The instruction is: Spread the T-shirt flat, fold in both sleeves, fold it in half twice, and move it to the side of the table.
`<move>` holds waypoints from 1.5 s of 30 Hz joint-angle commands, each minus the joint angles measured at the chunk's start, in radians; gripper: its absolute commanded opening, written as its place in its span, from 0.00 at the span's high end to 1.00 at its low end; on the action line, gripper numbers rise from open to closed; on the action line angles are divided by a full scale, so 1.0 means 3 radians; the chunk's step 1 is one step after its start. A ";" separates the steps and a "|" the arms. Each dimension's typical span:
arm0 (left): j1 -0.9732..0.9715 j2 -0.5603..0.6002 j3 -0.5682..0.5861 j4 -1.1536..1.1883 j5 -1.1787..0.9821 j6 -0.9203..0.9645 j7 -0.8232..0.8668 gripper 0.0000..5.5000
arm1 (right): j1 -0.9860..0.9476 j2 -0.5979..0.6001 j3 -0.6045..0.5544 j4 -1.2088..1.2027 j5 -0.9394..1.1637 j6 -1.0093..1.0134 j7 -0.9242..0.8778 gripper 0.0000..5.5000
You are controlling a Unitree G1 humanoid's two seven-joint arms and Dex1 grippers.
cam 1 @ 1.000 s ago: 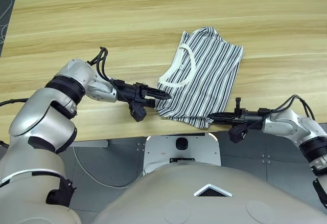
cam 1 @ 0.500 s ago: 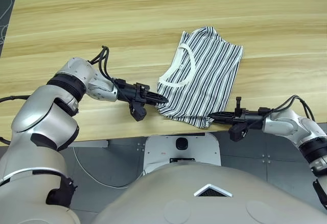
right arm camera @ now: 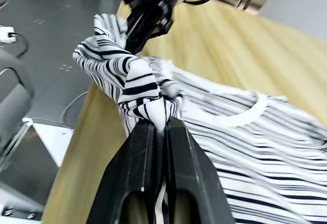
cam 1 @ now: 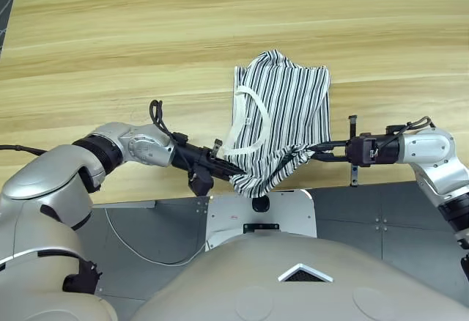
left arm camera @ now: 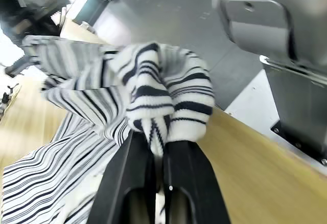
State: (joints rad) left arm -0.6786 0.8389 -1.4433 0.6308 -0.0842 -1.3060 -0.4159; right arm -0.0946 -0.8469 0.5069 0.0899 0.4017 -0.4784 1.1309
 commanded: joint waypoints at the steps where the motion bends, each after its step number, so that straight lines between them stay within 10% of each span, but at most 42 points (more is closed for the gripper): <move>1: 0.0170 0.0370 0.0377 -0.0899 -0.1823 0.1352 -0.1427 0.98 | 0.0070 0.0022 -0.0144 0.0002 0.0194 0.0370 0.0317 0.98; 10: 0.0636 -0.0210 0.1940 -0.0234 -0.2252 0.2570 -0.2798 0.98 | 0.0018 0.0569 -0.0760 0.0539 0.0680 0.1070 0.0441 0.98; 24: 0.0600 -0.1274 0.3553 0.0711 -0.1650 0.3215 -0.3126 0.98 | -0.0197 0.1344 -0.1421 0.1038 0.0530 0.1245 0.0119 0.98; 45: 0.0042 -0.1806 0.4244 0.1751 -0.0285 0.3331 -0.2091 0.98 | -0.0599 0.1769 -0.1711 0.1342 -0.0139 0.1262 -0.0801 0.98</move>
State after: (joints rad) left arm -0.6306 0.3005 -0.2159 1.1412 -0.1695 -0.3148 -1.0472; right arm -0.2526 -0.3195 0.0139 0.4991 0.3724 -0.1074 0.9165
